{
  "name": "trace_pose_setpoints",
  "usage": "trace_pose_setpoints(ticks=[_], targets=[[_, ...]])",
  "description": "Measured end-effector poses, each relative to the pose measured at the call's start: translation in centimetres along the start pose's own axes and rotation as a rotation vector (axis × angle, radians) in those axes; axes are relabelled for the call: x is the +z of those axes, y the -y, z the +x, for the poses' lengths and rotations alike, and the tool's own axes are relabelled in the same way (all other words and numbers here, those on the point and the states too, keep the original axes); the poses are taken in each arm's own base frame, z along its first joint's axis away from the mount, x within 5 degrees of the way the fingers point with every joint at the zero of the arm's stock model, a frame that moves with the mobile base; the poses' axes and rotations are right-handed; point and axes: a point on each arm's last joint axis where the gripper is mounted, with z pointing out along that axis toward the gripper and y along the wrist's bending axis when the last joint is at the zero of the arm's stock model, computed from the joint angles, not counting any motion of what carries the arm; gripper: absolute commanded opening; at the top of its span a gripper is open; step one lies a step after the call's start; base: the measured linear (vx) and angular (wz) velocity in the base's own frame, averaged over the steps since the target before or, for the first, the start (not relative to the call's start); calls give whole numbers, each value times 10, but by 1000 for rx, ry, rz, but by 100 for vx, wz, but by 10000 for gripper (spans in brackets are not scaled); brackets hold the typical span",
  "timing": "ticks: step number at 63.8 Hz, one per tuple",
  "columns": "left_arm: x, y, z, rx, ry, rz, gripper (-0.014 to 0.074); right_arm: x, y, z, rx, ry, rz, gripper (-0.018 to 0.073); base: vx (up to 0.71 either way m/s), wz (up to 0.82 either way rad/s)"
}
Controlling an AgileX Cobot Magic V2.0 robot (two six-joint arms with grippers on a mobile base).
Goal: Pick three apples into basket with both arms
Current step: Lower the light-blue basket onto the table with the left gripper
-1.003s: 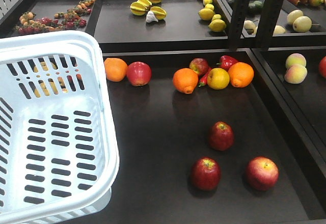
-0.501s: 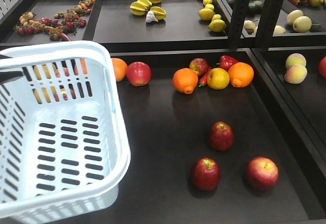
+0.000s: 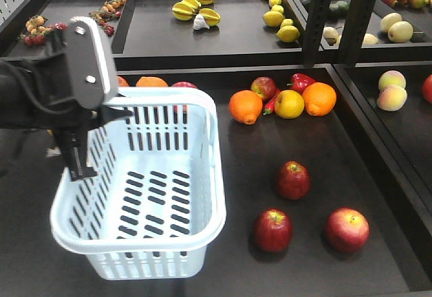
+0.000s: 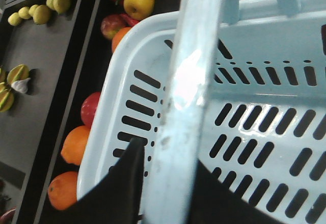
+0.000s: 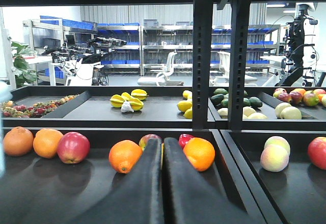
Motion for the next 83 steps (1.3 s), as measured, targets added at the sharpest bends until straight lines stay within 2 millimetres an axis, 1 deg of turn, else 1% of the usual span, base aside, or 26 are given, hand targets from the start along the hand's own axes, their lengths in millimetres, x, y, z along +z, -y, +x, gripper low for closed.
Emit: trace_pose_setpoints(ticks=[4, 15, 27, 39, 56, 76, 83], targets=[[17, 0, 4, -1, 6, 21, -6, 0, 0, 0, 0, 0, 0, -9, 0, 0], [55, 1, 12, -11, 30, 59, -6, 0, 0, 0, 0, 0, 0, -9, 0, 0], [89, 4, 24, -15, 32, 86, -6, 0, 0, 0, 0, 0, 0, -9, 0, 0], [115, 5, 38, -26, -11, 63, -6, 0, 0, 0, 0, 0, 0, -9, 0, 0], [140, 11, 52, -59, -41, 81, -6, 0, 0, 0, 0, 0, 0, -9, 0, 0], [151, 14, 53, -94, 3, 79, -2, 0, 0, 0, 0, 0, 0, -9, 0, 0], [153, 14, 54, -87, 12, 79, 15, 0, 0, 0, 0, 0, 0, -9, 0, 0]])
